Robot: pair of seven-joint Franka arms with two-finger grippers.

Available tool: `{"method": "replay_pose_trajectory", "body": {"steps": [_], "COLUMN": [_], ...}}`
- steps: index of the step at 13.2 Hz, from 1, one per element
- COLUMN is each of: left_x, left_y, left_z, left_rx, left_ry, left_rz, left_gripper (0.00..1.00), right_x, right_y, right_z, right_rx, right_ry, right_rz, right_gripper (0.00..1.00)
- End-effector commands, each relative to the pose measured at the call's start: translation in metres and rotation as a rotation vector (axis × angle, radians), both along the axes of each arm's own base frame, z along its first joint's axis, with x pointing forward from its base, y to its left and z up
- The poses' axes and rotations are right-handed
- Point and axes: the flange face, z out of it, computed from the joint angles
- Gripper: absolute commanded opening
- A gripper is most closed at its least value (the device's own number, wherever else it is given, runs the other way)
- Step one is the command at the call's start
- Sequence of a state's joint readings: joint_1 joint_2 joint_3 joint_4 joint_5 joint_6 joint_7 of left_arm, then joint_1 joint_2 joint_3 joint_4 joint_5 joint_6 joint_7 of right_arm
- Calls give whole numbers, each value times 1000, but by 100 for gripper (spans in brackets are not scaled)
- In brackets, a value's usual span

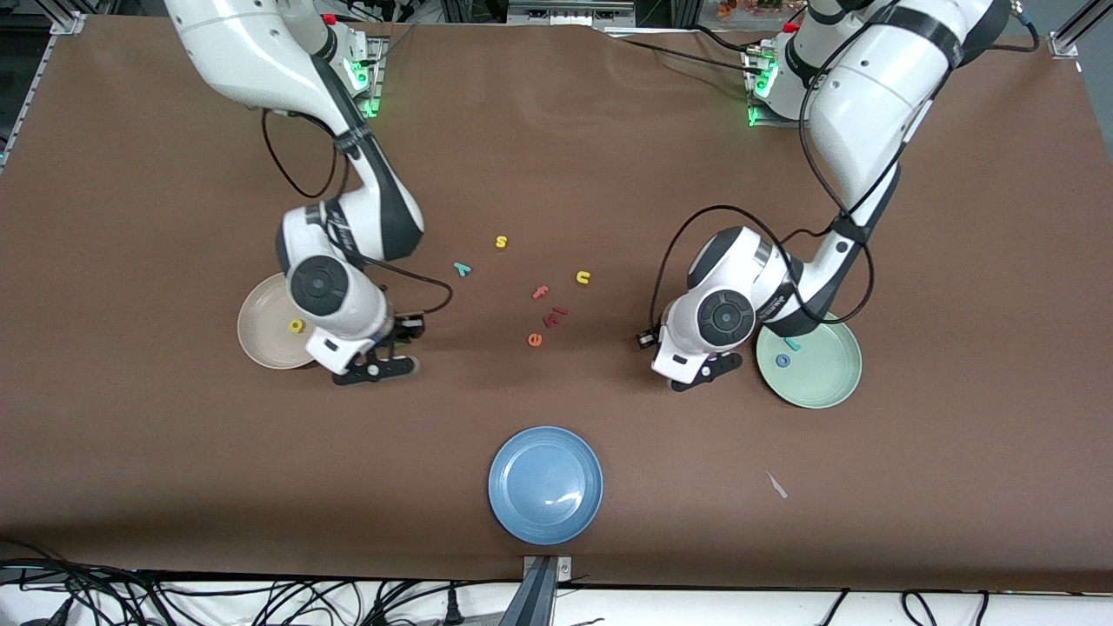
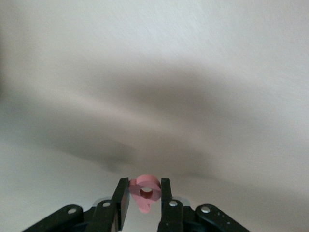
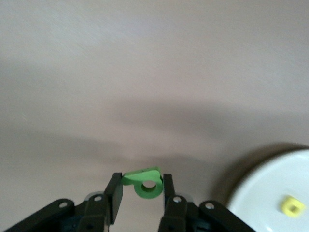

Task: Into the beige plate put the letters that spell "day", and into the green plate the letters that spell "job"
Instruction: 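Drop the green letter on the cream plate while the left gripper drops pink on green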

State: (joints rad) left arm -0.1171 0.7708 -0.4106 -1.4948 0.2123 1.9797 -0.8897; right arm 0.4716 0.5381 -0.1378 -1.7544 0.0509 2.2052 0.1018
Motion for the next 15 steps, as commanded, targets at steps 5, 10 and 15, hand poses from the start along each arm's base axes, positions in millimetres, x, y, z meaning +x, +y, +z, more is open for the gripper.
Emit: {"method": "replay_pose_trajectory", "body": {"steps": [5,10,15], "left_x": [36,46,47], "left_y": [141,202,177], "left_z": [31,8,23], "left_rx": [-27,-87,-24], "left_ry": [36,64,45], "left_rz": [-365,-474,-550], "left_gripper": [7,46,100], "right_x": [-55,-51,-51], "right_y": [-120,-145,-113], "right_z": [-7,-17,-12], "right_rx": [8,-10,-3], "right_ry": [-34,-21,-4], "right_rz": [150,173,54], "right_gripper": [24,40,100]}}
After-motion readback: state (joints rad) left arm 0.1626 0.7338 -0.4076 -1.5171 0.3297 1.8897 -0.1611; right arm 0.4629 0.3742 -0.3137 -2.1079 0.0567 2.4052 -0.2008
